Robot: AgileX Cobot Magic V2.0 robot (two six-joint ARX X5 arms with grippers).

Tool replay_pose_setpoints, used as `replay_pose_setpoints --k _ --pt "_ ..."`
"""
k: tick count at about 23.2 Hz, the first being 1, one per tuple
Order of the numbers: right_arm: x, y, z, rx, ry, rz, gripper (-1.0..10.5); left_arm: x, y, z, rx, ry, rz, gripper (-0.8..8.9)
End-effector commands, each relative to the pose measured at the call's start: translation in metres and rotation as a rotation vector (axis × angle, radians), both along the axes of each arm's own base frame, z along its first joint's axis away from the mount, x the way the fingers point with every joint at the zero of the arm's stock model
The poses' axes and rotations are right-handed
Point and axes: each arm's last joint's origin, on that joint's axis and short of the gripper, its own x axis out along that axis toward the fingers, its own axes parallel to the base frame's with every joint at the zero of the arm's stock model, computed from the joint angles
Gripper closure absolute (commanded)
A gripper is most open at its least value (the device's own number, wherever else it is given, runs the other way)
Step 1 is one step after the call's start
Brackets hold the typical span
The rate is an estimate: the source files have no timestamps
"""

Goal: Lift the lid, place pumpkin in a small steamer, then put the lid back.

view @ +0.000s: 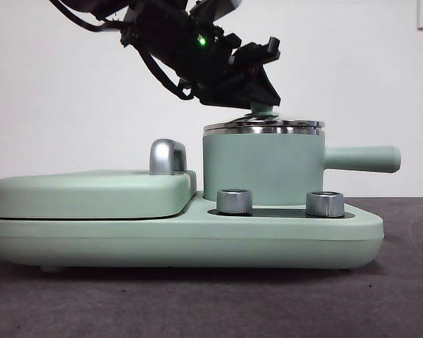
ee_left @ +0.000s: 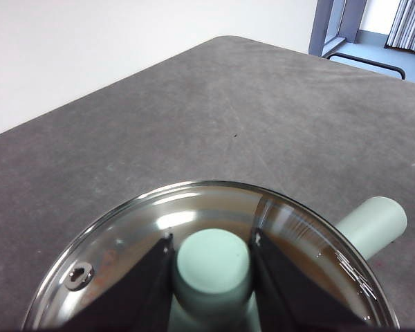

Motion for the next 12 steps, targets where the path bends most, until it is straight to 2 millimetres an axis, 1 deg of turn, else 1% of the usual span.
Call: replay_pose_setpoints --k 1,7,8,9,10,11,12 --pt "0.0008 0.0010 0.0007 0.005 0.003 -0.003 6.0 0.0035 -0.0081 0.0026 -0.020 -0.023 -0.010 7.99" --pt "0.0008 0.0010 0.0007 0.006 0.003 -0.004 6.0 0.0036 -0.0086 0.0011 -0.016 -0.018 -0.010 7.98" --pt "0.0007 0.0009 0.0006 0.005 0.004 -0.004 6.0 0.0036 -0.0086 0.0011 -0.016 -0.018 -0.010 7.85" --pt "0.0006 0.0009 0.0004 0.004 0.006 -0.004 6.0 0.0036 -0.0086 0.0012 -0.017 -0.018 -0.010 7.38" --pt "0.0004 0.0007 -0.0001 0.001 0.012 -0.004 6.0 0.0036 -0.0086 0.0013 -0.019 -0.015 -0.009 6.44" --pt "0.0001 0.0006 -0.0006 -0.002 0.017 -0.004 6.0 0.0033 -0.0090 0.0012 -0.023 -0.010 -0.009 5.88" --pt "-0.0001 0.0005 -0.0010 -0.005 0.022 -0.003 6.0 0.0031 -0.0092 0.0014 -0.036 0.005 -0.004 5.59"
